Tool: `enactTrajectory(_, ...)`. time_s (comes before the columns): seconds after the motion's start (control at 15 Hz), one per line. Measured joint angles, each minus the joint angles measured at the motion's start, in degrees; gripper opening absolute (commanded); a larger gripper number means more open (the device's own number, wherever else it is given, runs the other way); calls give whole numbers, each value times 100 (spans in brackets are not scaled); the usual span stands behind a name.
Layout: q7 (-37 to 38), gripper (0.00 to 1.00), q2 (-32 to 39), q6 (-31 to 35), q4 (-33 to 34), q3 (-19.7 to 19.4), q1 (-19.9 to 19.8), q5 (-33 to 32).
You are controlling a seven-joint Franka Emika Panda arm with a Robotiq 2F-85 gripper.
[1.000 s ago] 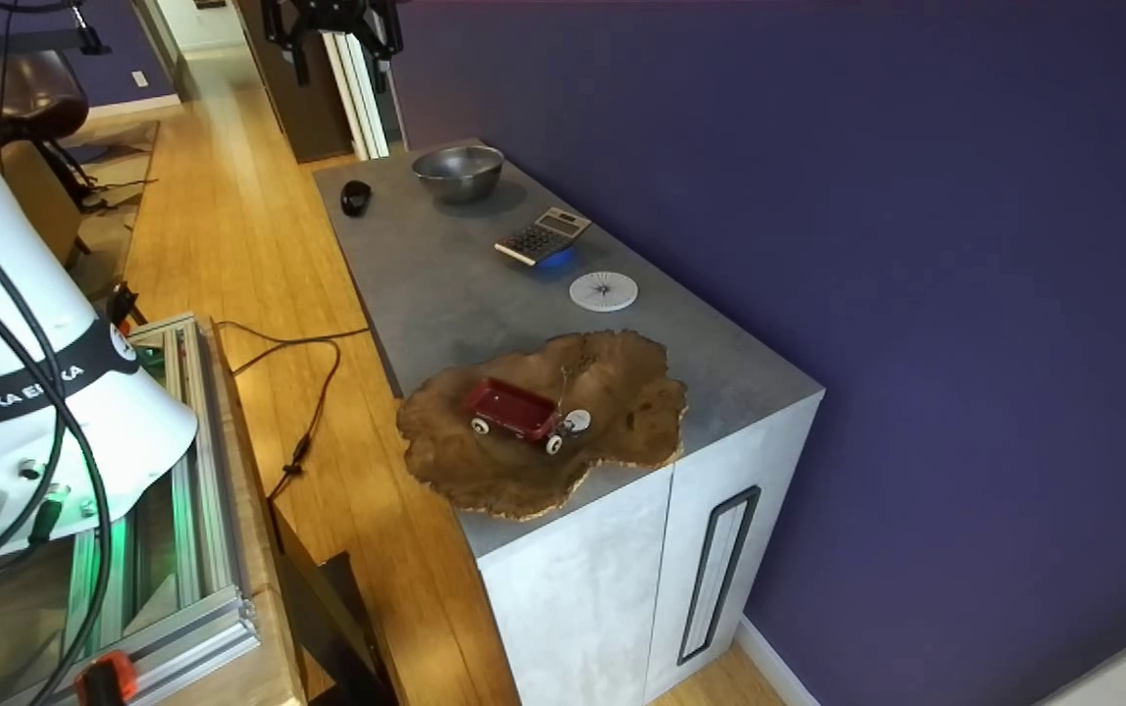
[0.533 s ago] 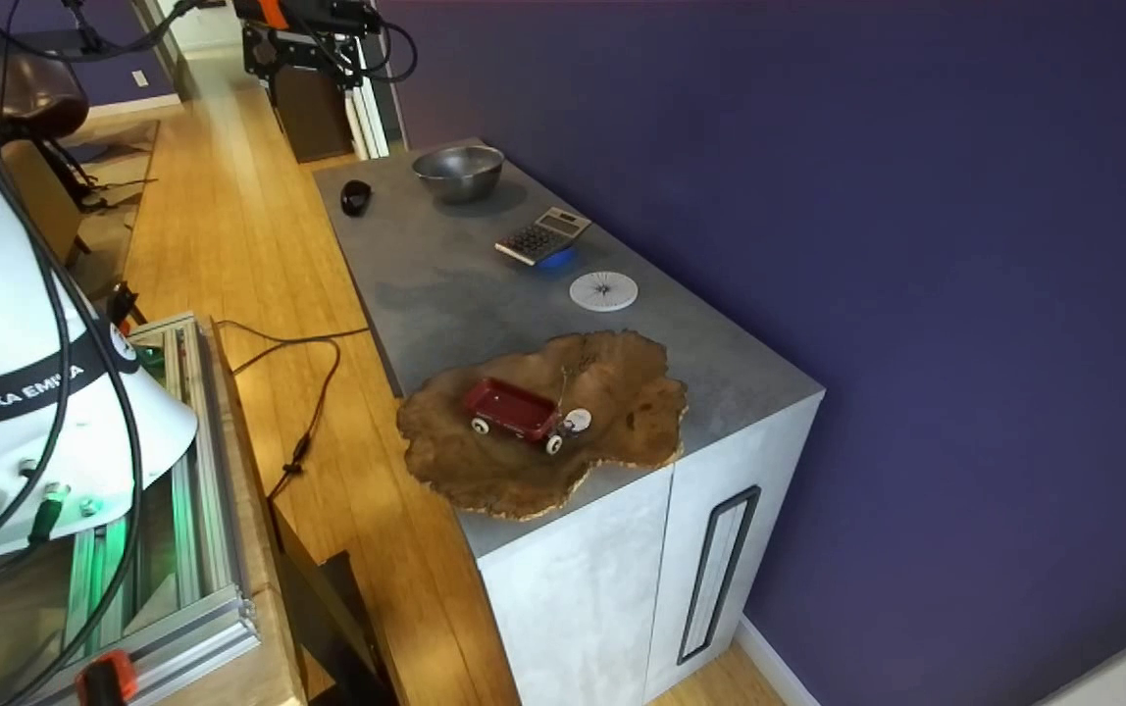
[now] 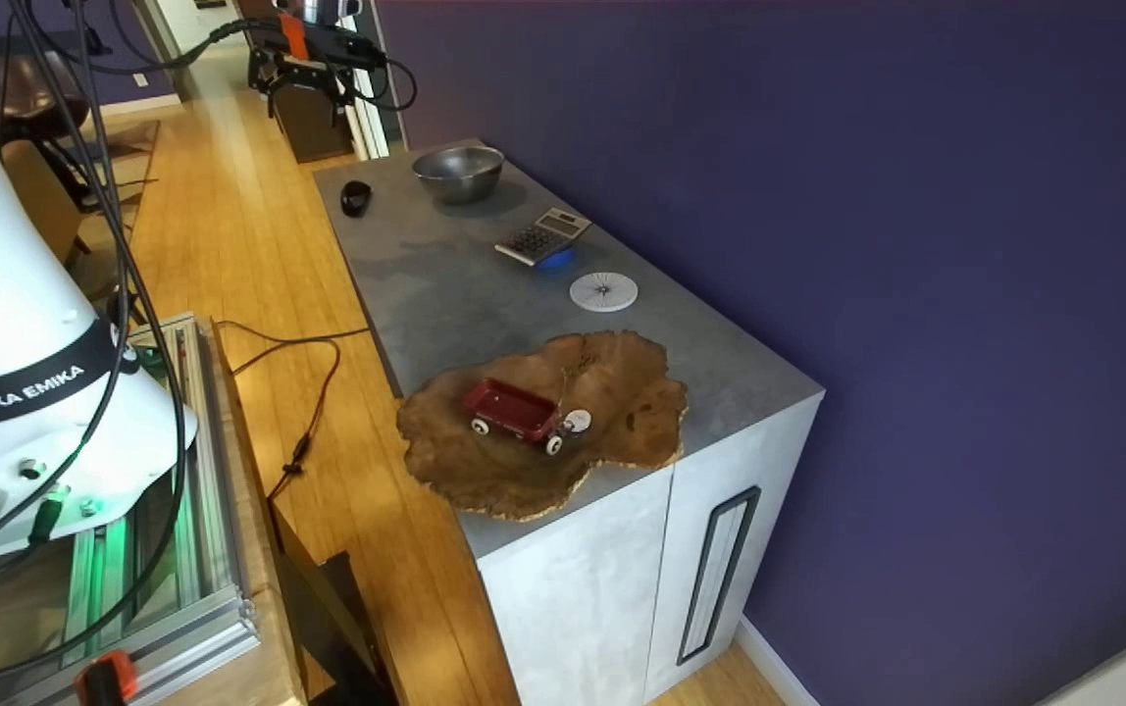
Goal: Put the glasses on the white circular on the right
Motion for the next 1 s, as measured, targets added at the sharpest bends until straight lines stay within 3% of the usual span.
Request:
enactTrajectory(0.27,57,100,279,228,152,379,-306,101)
enactTrajectory(0.6,504,100,1747,805,1235,676,-185,-345)
enactTrajectory(0.8,1370,100,2594,661,2020,638,9,-1067)
enactTrajectory(1.0,1627,100,3190,180,2706,716,91,-1339)
